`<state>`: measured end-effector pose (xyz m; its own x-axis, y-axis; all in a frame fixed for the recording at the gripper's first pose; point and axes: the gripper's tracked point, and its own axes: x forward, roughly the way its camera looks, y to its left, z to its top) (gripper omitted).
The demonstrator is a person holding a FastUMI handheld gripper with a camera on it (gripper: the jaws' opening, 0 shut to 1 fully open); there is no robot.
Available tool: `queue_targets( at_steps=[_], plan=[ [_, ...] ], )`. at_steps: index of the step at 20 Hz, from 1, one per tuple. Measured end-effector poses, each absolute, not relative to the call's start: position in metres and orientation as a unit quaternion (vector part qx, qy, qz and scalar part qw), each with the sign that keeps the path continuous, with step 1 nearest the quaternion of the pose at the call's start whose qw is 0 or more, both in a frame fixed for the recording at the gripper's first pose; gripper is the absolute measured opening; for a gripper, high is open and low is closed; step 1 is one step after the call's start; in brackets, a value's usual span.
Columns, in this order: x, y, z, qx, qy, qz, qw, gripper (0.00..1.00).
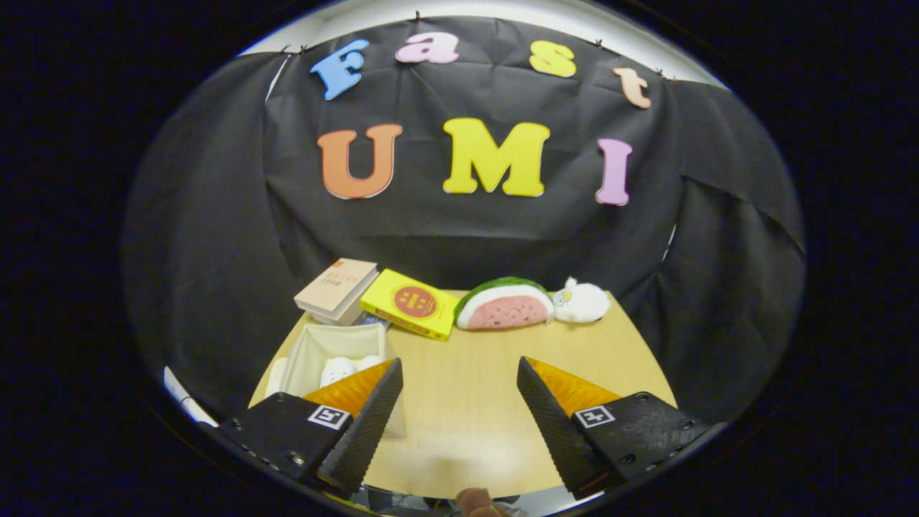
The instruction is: Open the storage box then place both shoes into the box .Put the left shoe in first, then the right shoe, with the right side of both shoes facing outward in a uniform manner.
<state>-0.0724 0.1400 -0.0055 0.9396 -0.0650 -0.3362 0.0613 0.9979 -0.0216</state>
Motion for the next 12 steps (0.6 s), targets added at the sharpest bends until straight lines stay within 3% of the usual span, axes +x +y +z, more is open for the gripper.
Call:
queue_targets(
  at_steps=[5, 12],
  plan=[
    [-0.128, 0.103, 0.053, -0.004, 0.047, -0.065, 0.997, 0.97],
    [-0.197, 0.064, 0.064, -0.005, -0.023, -0.065, 0.998, 0.96]
  ],
)
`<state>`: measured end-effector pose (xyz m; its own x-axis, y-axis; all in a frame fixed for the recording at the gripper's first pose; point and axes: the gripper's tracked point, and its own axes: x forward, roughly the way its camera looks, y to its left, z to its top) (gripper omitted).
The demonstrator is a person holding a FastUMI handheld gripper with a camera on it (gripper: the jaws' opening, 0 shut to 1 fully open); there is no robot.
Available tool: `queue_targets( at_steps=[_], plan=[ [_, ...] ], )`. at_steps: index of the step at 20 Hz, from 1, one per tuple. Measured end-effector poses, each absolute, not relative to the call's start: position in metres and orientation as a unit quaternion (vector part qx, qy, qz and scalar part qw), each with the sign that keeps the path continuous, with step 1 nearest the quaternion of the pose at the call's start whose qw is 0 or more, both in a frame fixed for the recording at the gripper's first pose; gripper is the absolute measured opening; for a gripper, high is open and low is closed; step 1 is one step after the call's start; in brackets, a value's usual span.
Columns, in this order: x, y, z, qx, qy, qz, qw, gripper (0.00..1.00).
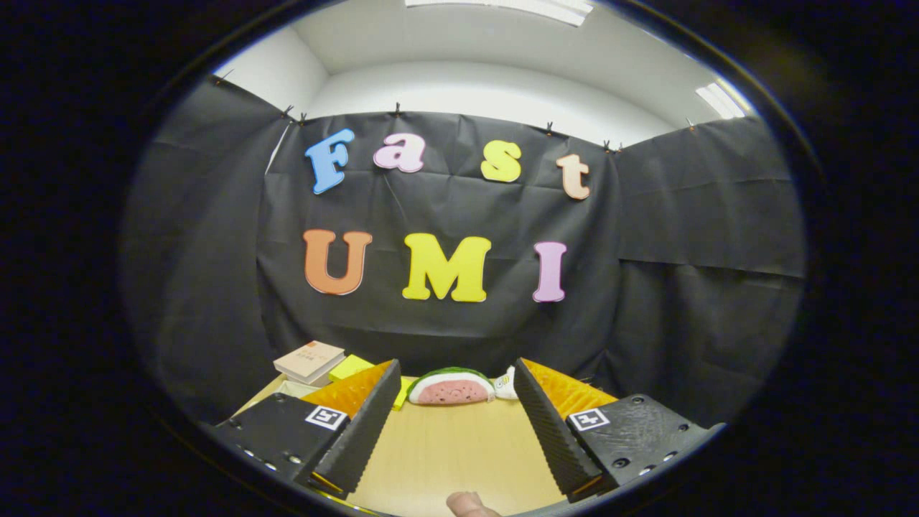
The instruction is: Open the storage box then place both shoes into the box .Put the left shoe in first, then the right shoe, with the right side of both shoes facing outward in a uniform manner.
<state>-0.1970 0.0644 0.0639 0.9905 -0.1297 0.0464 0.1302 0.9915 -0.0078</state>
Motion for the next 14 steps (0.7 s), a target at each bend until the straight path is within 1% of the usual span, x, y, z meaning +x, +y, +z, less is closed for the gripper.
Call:
queue_targets(
  at_steps=[4, 8, 10, 14],
  plan=[
    [-0.212, 0.041, 0.058, -0.007, -0.021, -0.058, 0.998, 0.96],
    [-0.227, 0.016, 0.062, -0.001, -0.039, -0.063, 0.997, 0.96],
    [-0.228, 0.005, 0.059, -0.004, -0.042, -0.071, 0.997, 0.96],
    [-0.222, 0.004, 0.044, -0.013, -0.028, -0.059, 0.998, 0.96]
  ],
)
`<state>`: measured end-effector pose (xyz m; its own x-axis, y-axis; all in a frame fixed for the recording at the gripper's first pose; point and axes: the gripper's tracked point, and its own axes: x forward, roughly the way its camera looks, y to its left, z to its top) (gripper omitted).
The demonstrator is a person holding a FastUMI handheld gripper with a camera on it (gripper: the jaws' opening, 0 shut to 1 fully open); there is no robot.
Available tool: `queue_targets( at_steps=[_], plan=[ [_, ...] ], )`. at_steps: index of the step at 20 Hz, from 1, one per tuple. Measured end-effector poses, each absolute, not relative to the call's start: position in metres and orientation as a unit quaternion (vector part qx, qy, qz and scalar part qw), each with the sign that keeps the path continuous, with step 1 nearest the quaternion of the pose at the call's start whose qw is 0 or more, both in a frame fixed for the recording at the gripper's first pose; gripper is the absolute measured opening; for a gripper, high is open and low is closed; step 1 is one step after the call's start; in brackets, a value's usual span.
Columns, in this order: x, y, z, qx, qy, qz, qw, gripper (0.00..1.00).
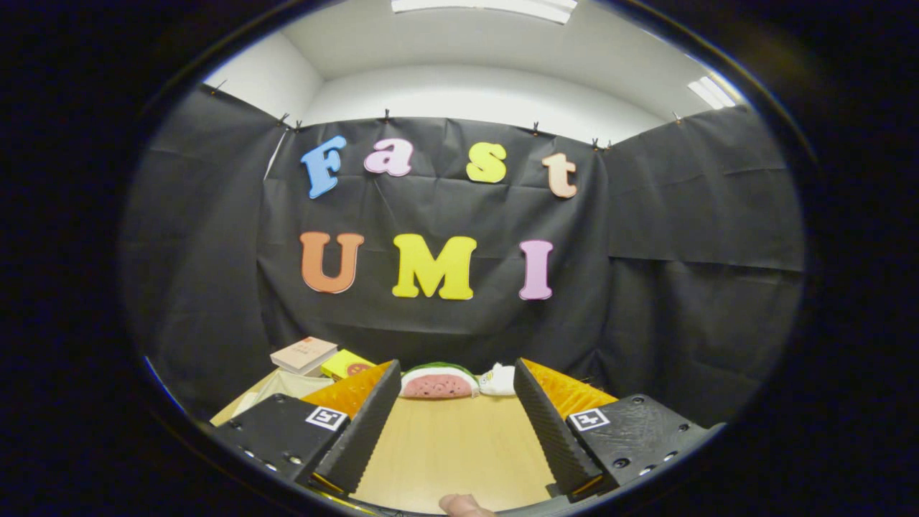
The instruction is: Open the storage box then place both shoes into the box .Put the left shoe in first, then the right shoe, with the right side of both shoes facing outward in a uniform manner.
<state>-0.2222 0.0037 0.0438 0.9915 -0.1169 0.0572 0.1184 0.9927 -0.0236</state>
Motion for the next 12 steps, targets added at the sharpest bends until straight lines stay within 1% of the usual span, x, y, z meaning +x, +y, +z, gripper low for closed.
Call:
queue_targets(
  at_steps=[12],
  plan=[
    [-0.218, -0.008, 0.028, -0.026, -0.009, -0.071, 0.997, 0.96]
  ],
)
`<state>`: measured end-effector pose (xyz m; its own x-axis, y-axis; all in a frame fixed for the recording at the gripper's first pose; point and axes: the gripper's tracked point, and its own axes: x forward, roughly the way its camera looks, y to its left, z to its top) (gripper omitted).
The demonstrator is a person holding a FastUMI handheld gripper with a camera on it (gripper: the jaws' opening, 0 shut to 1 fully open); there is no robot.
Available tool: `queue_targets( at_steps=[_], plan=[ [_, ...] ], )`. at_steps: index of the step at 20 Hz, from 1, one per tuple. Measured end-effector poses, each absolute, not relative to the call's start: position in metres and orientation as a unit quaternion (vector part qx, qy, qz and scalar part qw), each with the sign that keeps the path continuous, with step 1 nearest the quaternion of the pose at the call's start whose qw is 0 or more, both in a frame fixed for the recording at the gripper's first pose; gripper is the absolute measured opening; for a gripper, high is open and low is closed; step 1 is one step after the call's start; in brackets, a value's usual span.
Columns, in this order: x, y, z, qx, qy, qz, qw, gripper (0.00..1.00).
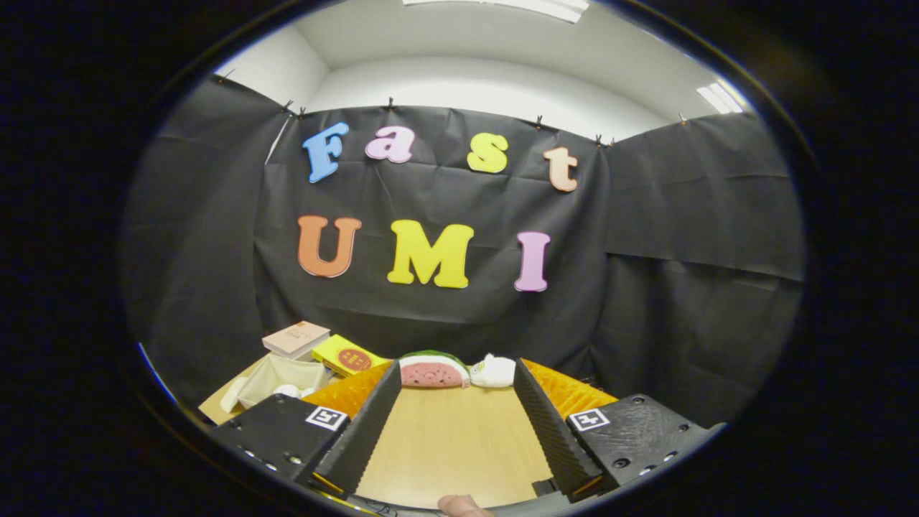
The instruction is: Open the storage box then place both shoes into the box .Put the left shoe in first, then the right shoe, with the right side of both shoes facing outward in a uniform manner.
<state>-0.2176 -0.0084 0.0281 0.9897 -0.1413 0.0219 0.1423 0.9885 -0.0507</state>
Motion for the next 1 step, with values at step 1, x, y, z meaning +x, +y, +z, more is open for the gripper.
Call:
queue_targets(
  at_steps=[1],
  plan=[
    [-0.2200, -0.0098, 0.0272, -0.026, -0.009, -0.073, 0.997, 0.96]
  ],
)
